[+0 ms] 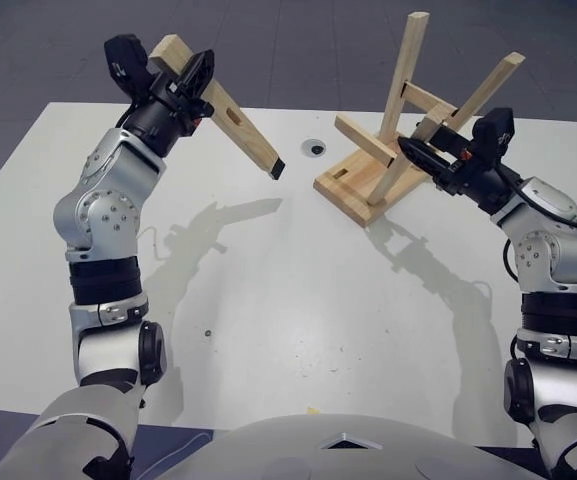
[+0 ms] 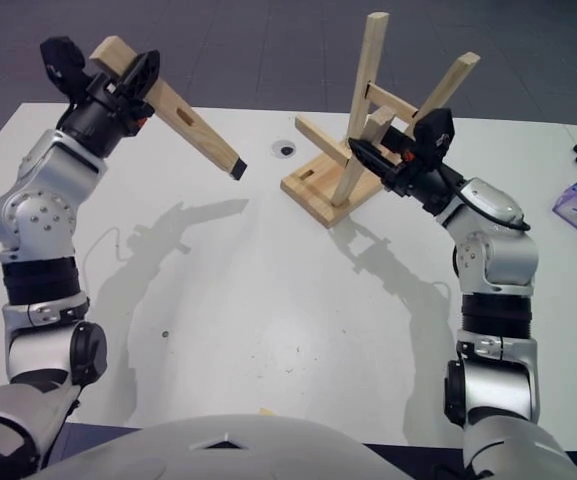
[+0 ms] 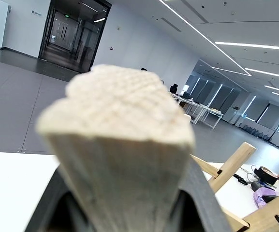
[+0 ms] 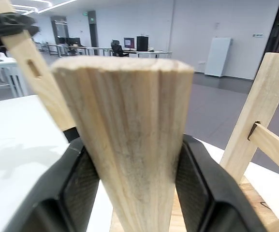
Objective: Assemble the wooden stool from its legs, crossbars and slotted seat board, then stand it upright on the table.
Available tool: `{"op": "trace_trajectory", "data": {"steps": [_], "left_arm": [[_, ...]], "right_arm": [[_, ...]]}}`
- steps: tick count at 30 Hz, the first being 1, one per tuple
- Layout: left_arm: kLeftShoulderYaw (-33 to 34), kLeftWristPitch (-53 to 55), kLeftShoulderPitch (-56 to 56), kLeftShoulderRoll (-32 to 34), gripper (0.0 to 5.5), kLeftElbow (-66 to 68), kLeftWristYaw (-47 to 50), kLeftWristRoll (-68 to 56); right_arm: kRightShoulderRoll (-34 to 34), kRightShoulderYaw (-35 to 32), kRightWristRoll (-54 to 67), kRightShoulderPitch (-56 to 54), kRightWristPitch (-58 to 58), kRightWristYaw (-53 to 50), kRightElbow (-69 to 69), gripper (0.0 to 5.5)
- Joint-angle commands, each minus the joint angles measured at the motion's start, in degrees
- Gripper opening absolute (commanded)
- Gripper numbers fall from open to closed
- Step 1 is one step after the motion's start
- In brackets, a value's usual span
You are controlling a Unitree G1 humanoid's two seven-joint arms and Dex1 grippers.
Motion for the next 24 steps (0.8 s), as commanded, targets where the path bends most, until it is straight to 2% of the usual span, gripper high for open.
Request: {"op": "trace_trajectory", "data": {"steps": [1,5,11,16,19,24], "left_arm": [[-1.1,-1.8,-6.0,-1.8,1.05,9.9,-4.6,3.0],[-2.5,-1.7,-8.8,-3.3,1.05,18.0,-8.4,5.6],[-3.7,1.4,-7.0,-5.7,1.05,18.0,-9.9,7.2],[-4.6,-0.7,-7.2,-8.8,1.05,21.5,-10.1,10.0],[-6.3,-2.5,-8.1,-8.3,1.05,23.9,-11.7,13.3],[-3.8,0.7,-7.6,-5.9,1.05,20.8,-12.2,12.0]], "right_arm": [[1.1,1.6,3.3,4.6,5.1,1.1,-3.4,2.12],[1.6,2.6,4.6,5.8,6.2,0.9,-6.1,2.12],[2.2,4.2,5.8,7.8,7.6,1.0,-8.9,2.12],[3.0,5.2,6.6,9.4,7.8,0.4,-10.5,2.12],[3.2,5.6,6.2,9.4,7.5,-0.2,-10.7,2.12],[3.0,4.7,6.1,9.3,6.9,-0.9,-9.6,2.12]]}}
